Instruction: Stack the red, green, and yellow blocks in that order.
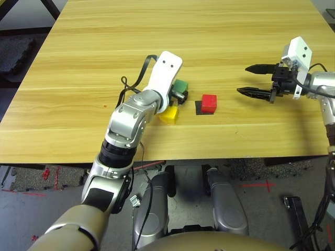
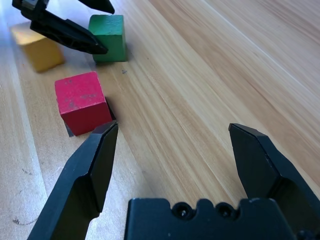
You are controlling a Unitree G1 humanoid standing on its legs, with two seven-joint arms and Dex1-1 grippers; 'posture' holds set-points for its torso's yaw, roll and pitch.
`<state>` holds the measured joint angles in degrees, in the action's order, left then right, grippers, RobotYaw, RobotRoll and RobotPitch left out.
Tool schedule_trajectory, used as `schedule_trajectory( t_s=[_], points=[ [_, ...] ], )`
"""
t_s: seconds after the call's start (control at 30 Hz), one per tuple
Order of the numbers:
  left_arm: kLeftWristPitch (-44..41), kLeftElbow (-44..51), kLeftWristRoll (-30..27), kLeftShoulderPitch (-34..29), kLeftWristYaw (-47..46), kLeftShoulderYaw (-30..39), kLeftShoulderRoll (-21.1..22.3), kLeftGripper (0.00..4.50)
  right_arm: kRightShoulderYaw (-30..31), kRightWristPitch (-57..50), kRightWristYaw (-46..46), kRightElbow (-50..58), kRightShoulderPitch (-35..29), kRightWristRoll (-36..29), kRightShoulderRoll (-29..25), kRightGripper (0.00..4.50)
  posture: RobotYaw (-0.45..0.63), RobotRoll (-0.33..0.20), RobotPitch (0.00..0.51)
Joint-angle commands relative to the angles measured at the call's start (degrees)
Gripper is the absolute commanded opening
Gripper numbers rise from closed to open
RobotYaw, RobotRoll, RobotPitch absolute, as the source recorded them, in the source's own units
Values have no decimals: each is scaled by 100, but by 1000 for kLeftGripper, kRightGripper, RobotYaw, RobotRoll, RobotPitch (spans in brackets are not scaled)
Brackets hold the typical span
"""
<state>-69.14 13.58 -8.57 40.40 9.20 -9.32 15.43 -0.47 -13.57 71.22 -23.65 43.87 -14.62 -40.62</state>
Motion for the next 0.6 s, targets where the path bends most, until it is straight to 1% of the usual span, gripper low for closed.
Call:
schedule_trajectory(
  t_s=[0.03, 0.13, 0.2, 0.27, 0.3, 0.4, 0.6],
  points=[
    [-79, -83, 39, -135, 56, -21, 30, 4304, 47, 83, -6, -48, -22, 44, 15, 4486, 248, 126, 299],
    [-96, -25, 4, -186, 91, -11, -4, 3569, 37, 123, -28, -95, -6, 51, 33, 4500, 248, 128, 298],
    [-99, 6, -17, -181, 119, -15, -37, 2806, 31, 167, -70, -152, 21, 66, 52, 4500, 249, 129, 300],
    [-96, 8, -42, -157, 166, -19, -55, 2166, 16, 218, -133, -213, 55, 81, 71, 4500, 249, 129, 300],
    [-87, 3, -49, -153, 177, -6, -74, 2007, 5, 240, -167, -248, 77, 87, 83, 4500, 246, 131, 300],
    [-22, -16, -53, -137, 224, -7, -77, 2009, -7, 305, -232, -354, 132, 110, 92, 4500, 246, 131, 300],
    [435, -186, -28, 44, 223, 188, -170, 2009, 12, 341, -238, -386, 127, 90, 77, 4500, 242, 131, 296]
  ],
)
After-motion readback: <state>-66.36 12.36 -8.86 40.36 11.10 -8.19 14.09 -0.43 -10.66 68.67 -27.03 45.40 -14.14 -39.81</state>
